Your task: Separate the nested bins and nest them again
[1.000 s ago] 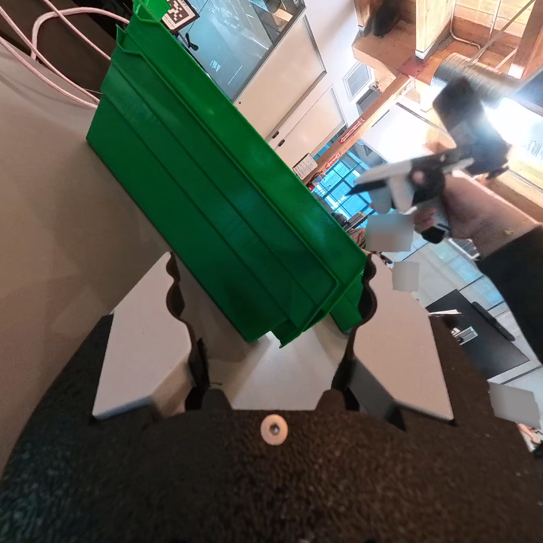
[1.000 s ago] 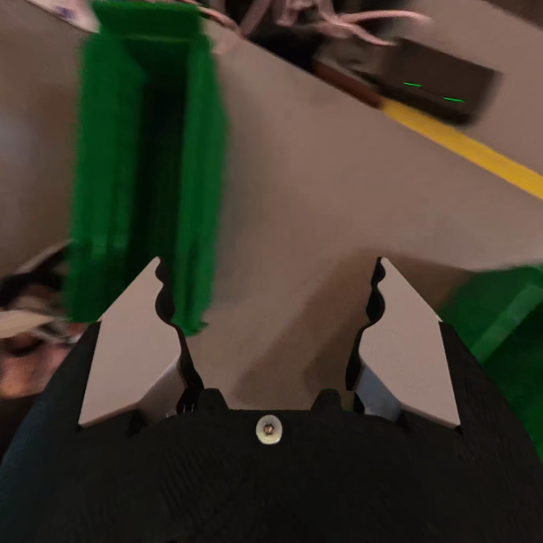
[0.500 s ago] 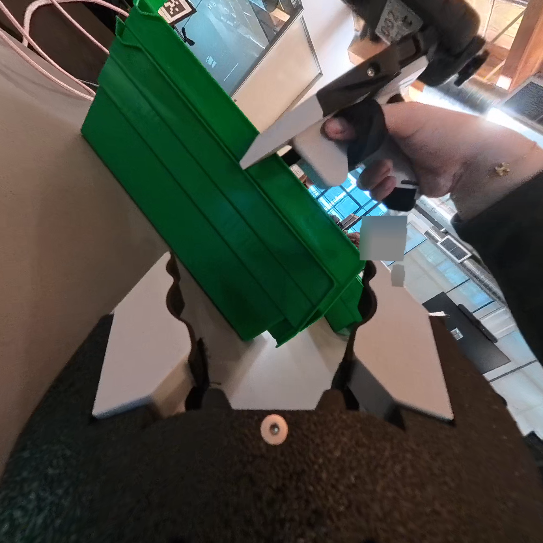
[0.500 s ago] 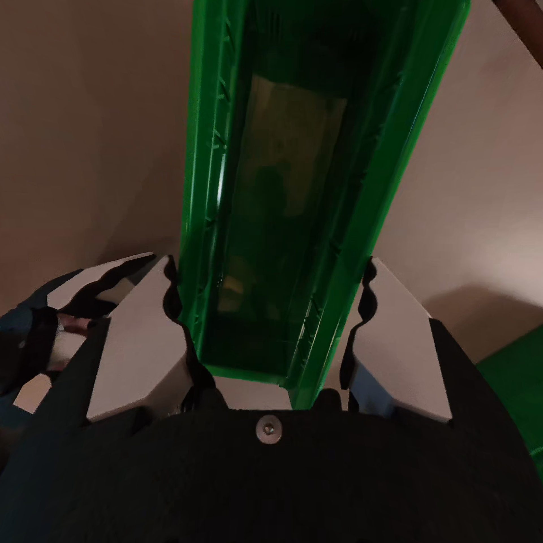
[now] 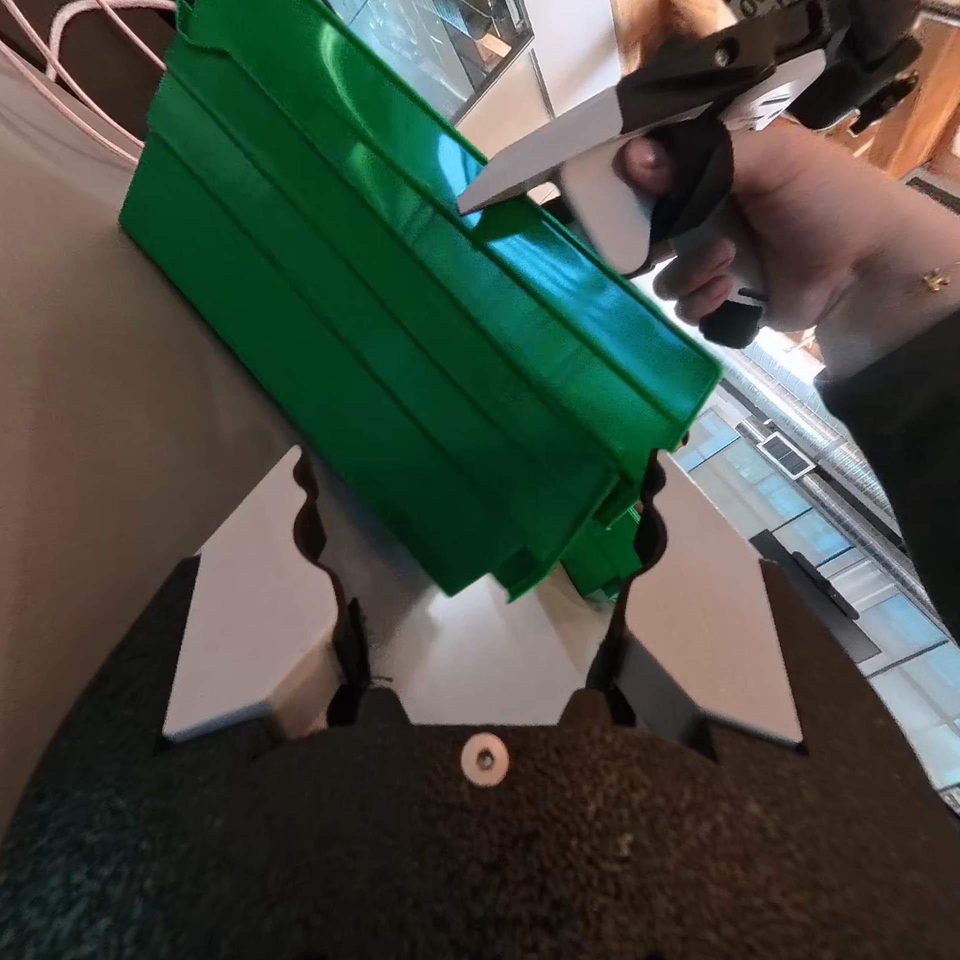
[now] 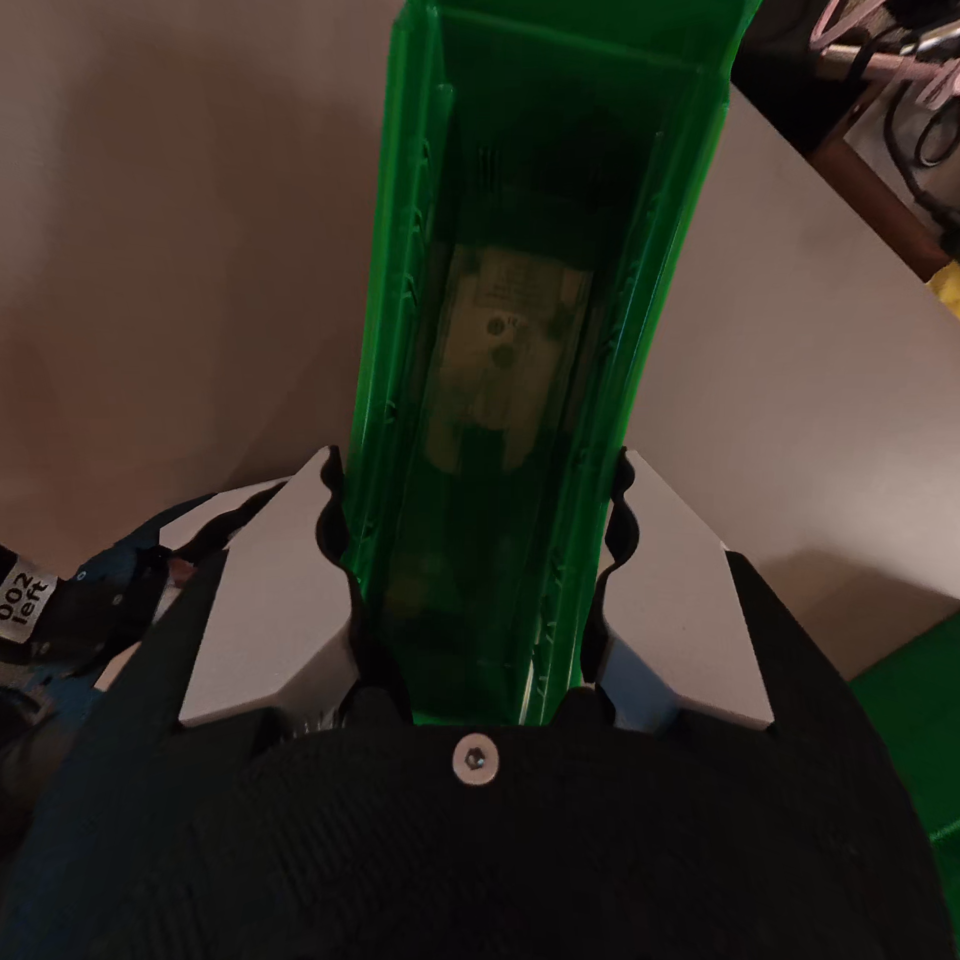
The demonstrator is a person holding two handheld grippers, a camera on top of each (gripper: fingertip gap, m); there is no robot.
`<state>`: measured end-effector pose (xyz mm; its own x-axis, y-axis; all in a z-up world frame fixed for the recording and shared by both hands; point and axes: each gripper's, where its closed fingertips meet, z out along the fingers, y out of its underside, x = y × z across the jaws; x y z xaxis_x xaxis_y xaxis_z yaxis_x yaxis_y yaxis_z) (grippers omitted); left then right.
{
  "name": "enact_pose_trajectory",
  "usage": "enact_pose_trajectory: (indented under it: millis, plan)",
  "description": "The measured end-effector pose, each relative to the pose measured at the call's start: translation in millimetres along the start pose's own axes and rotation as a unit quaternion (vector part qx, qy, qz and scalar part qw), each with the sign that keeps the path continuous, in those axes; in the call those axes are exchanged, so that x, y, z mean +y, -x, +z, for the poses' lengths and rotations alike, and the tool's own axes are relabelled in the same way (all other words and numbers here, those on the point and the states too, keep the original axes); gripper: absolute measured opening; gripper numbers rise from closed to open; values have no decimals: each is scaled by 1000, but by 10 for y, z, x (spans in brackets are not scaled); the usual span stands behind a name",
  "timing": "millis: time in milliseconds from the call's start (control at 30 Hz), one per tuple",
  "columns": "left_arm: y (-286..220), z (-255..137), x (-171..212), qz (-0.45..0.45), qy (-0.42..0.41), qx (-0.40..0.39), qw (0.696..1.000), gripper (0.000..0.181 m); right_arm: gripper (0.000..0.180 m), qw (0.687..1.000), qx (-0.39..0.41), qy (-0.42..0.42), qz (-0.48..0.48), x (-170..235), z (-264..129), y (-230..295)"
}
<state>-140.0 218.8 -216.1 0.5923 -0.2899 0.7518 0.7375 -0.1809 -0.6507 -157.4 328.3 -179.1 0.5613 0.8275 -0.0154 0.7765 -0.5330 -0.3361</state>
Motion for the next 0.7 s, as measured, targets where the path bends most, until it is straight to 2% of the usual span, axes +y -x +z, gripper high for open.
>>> enact_pose_trajectory:
  millis: [33, 267, 467, 567, 700]
  plan:
    - [0, -5, -11, 0, -3, 0, 1000, 121, 103, 1000, 0, -7, -1, -20, -37, 2]
    - [0, -9, -13, 1, -4, 0, 1000, 121, 105, 997, -13, -77, 10, -163, -601, -161]
    - [10, -8, -17, -6, -5, 2, 1000, 121, 105, 988, 62, -131, 53, 19, -1242, -924]
    - [10, 1, -1, 0, -1, -2, 1000, 121, 107, 979, 111, -134, 107, 264, -1292, -1385]
    - [15, 4, 7, 2, 1, -4, 1000, 118, 107, 968, 184, -93, 146, 693, -1091, -1838]
